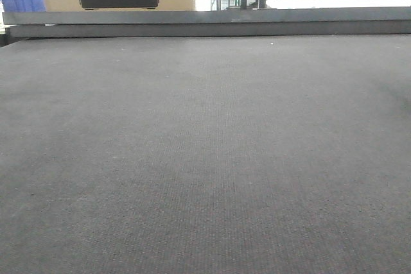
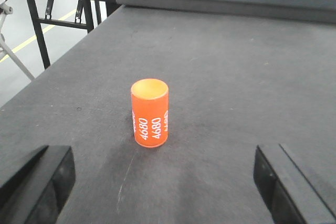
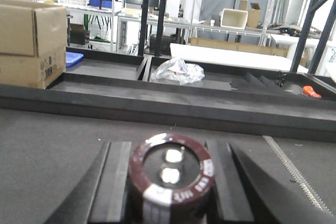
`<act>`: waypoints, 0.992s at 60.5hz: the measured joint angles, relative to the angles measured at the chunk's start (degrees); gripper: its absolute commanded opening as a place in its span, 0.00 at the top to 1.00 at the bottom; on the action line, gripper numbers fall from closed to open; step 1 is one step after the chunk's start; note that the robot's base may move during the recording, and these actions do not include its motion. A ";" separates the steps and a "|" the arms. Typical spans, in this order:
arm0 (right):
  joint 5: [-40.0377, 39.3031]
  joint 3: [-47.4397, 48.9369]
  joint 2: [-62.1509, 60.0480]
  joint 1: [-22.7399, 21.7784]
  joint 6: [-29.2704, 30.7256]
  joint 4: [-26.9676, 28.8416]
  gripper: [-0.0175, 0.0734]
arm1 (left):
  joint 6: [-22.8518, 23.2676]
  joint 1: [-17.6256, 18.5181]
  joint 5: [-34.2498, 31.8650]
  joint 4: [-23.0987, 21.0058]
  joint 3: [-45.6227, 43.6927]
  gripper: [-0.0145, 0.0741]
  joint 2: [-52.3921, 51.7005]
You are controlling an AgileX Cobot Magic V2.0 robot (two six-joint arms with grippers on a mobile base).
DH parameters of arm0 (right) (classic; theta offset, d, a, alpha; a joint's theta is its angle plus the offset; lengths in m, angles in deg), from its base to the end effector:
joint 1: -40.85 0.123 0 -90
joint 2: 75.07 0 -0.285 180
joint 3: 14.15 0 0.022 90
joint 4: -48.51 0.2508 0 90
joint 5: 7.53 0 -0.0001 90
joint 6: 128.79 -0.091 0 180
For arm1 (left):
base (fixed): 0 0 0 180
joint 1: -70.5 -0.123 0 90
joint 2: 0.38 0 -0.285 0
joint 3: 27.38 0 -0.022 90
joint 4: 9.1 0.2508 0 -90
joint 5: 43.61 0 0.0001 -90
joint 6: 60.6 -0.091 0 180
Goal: Place cylindrical capacitor in blue bin on shelf
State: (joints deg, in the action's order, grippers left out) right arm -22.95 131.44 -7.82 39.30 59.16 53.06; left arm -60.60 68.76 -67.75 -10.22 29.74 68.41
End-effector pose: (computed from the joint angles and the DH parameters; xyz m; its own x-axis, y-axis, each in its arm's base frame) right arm 0.2305 -0.0082 0.3625 0.0616 -0.0638 -0.9961 0.0520 0.9968 -0.0607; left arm 0.2019 0.0069 0.2407 -0.2032 -0.0240 -0.9788 -0.0418 0.9990 -0.0158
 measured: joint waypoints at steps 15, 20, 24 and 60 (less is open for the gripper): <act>3.13 0.00 -3.57 0.00 0.00 0.00 0.93 | 0.00 0.00 -11.16 0.00 -5.49 0.16 19.78; 3.78 0.00 -3.67 0.00 0.00 0.00 0.93 | 0.00 -0.27 -11.63 0.00 -9.08 0.16 24.87; 4.20 0.00 -3.67 0.00 0.00 0.00 0.93 | 0.00 -0.95 -11.88 0.00 -12.47 0.16 28.60; 5.75 0.00 -3.67 0.00 0.00 0.00 0.93 | 0.00 -2.18 -7.78 -1.68 -31.72 0.16 48.94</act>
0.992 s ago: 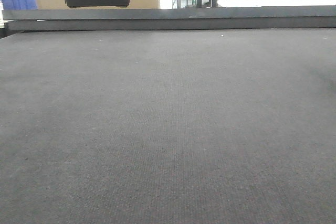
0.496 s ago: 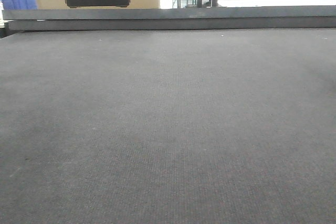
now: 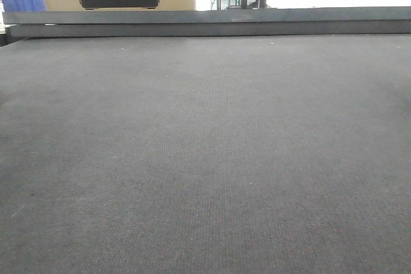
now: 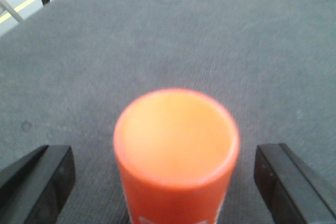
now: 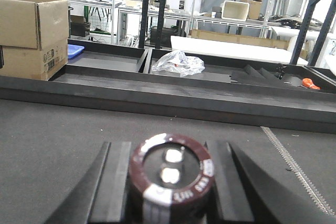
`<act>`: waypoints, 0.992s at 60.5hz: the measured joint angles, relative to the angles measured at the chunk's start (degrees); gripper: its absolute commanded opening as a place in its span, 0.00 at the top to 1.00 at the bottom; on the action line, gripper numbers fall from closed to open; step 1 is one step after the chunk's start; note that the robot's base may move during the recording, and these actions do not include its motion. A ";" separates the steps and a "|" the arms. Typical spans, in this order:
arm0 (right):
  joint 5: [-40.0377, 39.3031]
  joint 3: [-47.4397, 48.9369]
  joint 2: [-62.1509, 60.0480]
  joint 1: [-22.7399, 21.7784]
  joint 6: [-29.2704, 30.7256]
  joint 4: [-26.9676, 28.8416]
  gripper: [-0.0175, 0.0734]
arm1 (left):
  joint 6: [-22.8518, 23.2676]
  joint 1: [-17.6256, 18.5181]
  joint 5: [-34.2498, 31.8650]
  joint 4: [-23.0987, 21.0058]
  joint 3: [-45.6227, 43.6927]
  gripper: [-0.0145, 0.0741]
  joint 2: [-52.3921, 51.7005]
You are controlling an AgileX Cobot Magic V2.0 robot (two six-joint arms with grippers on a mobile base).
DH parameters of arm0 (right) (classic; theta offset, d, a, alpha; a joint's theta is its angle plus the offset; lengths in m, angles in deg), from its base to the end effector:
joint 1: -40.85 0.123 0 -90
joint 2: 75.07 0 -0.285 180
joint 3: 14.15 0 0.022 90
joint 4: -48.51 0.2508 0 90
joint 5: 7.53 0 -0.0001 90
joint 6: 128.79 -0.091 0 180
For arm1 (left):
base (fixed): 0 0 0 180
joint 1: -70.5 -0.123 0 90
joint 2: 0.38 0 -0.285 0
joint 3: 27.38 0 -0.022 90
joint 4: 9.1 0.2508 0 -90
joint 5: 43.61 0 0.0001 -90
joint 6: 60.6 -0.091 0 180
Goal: Place cylindrical capacitor in blue bin on shelf
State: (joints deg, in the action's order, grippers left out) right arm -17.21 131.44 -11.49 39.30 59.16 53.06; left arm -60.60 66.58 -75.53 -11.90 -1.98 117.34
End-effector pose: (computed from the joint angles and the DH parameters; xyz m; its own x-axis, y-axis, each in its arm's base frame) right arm 0.2155 -0.0070 0.3677 0.0265 -0.0612 -0.9978 0.0421 0.9973 -0.0600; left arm 0.3844 0.0287 0.1548 -0.3571 -0.0660 -0.9317 -0.1073 0.9938 -0.0293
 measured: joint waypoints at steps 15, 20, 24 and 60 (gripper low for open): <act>0.00 0.00 0.00 0.00 0.00 0.00 0.93 | 0.00 0.00 -3.98 0.00 -0.13 0.16 4.42; 0.00 0.00 0.00 0.00 0.00 0.00 0.93 | 0.00 0.00 -5.36 0.00 -0.13 0.17 5.06; 0.00 0.00 0.00 0.00 0.00 0.00 0.93 | 0.00 0.00 -6.64 0.00 -0.13 0.20 5.12; 1.41 0.00 -0.03 0.00 0.00 0.00 0.93 | 0.00 0.25 -2.36 -0.54 -0.13 0.96 0.44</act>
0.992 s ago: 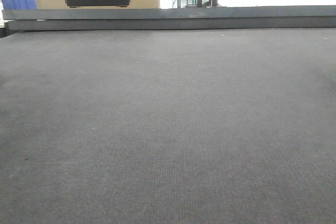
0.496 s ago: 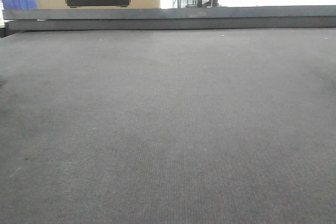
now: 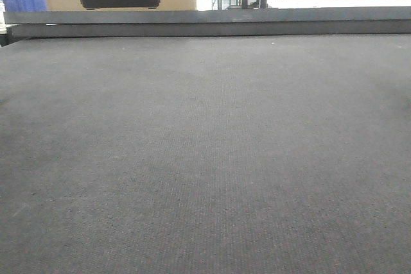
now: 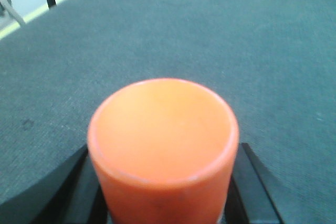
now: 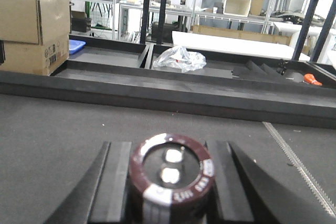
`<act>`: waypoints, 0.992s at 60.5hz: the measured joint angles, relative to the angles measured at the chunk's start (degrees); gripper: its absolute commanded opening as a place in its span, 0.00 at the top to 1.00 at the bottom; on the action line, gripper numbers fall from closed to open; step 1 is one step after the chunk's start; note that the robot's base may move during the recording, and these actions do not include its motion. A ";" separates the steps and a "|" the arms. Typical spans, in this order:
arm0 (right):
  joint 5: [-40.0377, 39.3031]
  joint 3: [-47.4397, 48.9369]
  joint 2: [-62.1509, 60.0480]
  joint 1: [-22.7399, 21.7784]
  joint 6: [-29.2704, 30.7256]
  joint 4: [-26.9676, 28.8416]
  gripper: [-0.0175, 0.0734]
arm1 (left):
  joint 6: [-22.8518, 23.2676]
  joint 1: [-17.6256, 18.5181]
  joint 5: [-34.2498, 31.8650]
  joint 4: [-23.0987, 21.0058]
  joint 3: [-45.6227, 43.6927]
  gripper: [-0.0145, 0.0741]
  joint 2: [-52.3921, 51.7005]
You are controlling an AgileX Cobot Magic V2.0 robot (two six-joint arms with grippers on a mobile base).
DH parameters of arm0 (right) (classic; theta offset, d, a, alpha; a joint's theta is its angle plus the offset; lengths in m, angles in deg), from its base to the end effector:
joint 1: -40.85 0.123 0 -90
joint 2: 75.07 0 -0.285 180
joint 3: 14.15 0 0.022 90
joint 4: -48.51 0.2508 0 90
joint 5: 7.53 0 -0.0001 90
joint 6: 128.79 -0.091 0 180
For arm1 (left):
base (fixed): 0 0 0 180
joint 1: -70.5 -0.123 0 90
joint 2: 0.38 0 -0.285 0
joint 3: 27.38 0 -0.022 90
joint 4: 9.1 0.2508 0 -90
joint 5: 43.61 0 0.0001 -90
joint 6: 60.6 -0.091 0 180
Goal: Place cylindrical capacitor in blue bin on shelf
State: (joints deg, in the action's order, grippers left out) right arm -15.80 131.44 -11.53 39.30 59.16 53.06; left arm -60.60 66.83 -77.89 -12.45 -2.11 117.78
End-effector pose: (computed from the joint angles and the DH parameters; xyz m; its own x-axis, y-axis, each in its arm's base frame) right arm 0.2153 -0.0069 0.3656 0.0028 -0.0602 -0.9982 0.0387 0.9974 -0.0601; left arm 0.3865 0.0278 0.1559 -0.3231 -0.0691 -0.9438 -0.1107 0.9932 -0.0348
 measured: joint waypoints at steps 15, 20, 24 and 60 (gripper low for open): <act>9.32 0.00 0.00 0.00 0.00 0.00 0.93 | 0.00 4.58 17.09 4.08 -0.04 0.96 -18.91; 12.93 0.00 0.00 0.00 0.00 0.00 0.93 | 0.00 7.25 23.36 4.90 -0.15 0.96 -24.82; 15.44 -0.05 0.00 0.12 0.00 0.00 0.93 | 0.00 9.34 28.31 5.22 -0.15 0.96 -29.24; 32.10 -0.14 -6.37 4.47 0.00 2.94 0.93 | 0.00 14.56 66.93 3.75 -0.15 0.96 -60.21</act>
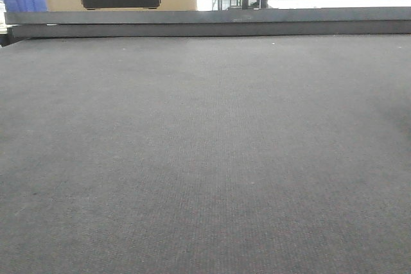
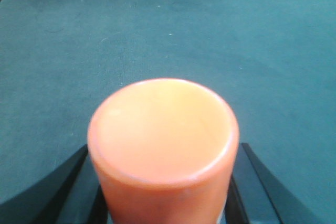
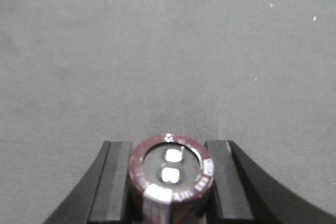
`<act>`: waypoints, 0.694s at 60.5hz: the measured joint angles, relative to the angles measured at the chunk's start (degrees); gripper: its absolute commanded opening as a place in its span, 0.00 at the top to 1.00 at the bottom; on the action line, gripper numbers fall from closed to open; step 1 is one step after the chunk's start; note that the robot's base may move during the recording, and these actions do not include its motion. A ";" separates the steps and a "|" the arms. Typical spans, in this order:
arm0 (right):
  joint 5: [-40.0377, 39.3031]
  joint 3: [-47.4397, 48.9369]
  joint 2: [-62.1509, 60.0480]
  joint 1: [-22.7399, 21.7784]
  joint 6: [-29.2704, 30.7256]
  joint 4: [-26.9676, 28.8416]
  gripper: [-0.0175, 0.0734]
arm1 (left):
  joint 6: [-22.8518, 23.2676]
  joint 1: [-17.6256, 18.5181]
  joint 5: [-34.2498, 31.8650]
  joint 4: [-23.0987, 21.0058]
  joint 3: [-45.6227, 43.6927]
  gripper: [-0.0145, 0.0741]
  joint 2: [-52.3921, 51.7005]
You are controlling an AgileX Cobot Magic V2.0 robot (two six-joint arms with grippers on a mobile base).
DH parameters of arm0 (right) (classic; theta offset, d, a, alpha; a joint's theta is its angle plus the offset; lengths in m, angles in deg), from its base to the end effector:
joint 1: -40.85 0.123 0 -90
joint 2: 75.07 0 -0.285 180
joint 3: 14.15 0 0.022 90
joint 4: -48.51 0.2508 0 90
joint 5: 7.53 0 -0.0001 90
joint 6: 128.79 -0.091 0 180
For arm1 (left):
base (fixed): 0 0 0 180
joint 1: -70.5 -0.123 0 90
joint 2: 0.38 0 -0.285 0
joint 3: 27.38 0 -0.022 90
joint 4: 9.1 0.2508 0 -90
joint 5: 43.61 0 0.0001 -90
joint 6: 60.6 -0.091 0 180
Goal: Place cylindrical capacitor in blue bin on shelf
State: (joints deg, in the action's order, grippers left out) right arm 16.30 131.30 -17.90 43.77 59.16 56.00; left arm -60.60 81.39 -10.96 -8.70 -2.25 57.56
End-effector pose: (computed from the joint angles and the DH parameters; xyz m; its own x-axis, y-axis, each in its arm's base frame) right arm 0.1784 0.0139 0.3379 -0.4259 -0.0408 -0.9038 -0.1065 0.9943 0.0053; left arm 0.1739 -0.0331 0.3771 -0.4251 0.0878 -0.9009 0.1881 0.9821 0.0069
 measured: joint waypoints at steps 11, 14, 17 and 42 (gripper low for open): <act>3.91 0.00 -8.50 0.00 0.00 0.10 0.93 | 0.00 0.00 6.28 0.00 0.00 0.96 -6.42; 4.94 0.00 -11.56 0.00 0.00 0.10 0.93 | 0.00 0.00 7.50 0.00 0.00 0.96 -7.68; 5.38 0.00 -14.21 0.00 0.00 0.10 0.93 | 0.00 0.00 8.42 0.00 0.00 0.96 -8.75; 6.81 0.00 -31.38 0.00 0.00 0.21 0.93 | 0.00 0.00 10.56 0.00 0.00 0.96 -10.98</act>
State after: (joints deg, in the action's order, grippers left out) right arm 23.11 131.30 -49.28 43.77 59.16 56.21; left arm -60.60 81.39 -0.40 -8.70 -2.25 46.58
